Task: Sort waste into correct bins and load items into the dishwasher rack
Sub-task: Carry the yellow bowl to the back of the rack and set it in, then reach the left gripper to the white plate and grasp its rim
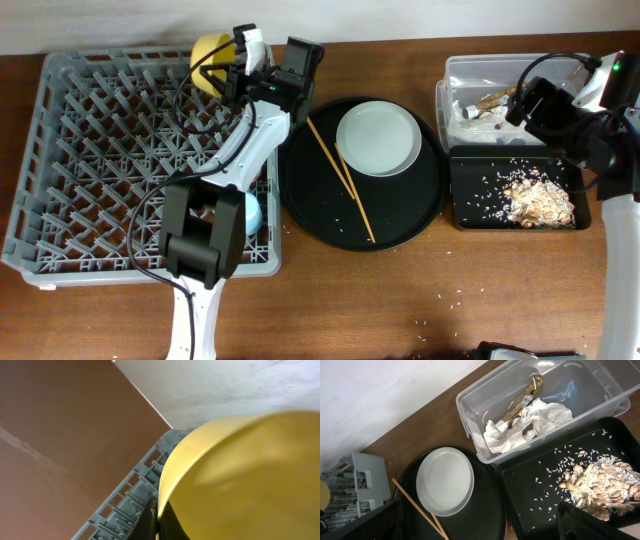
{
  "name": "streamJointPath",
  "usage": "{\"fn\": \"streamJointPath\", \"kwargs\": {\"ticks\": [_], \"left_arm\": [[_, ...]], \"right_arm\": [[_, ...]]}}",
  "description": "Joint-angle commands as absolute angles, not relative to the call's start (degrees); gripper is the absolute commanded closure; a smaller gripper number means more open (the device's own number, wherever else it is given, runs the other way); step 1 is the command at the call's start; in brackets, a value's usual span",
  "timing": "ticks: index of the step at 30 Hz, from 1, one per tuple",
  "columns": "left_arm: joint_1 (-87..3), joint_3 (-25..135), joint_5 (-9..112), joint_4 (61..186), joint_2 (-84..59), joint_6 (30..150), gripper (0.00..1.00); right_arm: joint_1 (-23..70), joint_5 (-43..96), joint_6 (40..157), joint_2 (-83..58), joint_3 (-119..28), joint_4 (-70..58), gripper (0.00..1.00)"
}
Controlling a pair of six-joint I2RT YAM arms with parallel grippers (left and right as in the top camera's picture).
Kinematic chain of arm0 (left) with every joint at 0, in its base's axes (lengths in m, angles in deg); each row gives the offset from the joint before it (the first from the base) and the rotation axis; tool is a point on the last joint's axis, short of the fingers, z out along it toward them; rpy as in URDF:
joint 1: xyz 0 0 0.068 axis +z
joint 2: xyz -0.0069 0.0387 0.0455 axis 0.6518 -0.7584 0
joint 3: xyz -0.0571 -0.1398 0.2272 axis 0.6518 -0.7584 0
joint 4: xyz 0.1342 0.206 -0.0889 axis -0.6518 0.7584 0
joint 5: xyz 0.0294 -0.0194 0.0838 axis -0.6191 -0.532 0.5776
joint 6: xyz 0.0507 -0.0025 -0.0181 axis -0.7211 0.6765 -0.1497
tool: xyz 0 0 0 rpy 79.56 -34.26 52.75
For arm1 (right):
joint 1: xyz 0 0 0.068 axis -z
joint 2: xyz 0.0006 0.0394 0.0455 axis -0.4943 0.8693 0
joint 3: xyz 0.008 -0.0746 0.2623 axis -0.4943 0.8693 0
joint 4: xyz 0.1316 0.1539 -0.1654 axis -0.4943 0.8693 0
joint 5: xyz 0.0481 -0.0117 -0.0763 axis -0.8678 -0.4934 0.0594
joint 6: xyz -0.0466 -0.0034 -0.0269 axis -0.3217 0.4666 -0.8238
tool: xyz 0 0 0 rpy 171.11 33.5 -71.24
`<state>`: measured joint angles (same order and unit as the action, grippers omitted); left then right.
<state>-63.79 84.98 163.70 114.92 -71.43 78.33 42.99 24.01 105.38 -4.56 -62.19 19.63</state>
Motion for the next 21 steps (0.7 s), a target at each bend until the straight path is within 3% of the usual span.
{"fn": "streamJointPath", "kwargs": {"ticks": [1, 21], "left_arm": [[-63.94, 84.76, 162.78, 114.64, -73.09, 77.44, 1.0], [-66.35, 84.76, 162.74, 114.2, -76.0, 77.17, 1.0]], "right_arm": [[43.16, 24.34, 105.66, -4.36, -62.63, 19.41, 0.01], [43.14, 24.32, 105.66, -4.36, -62.63, 20.09, 0.01]]}}
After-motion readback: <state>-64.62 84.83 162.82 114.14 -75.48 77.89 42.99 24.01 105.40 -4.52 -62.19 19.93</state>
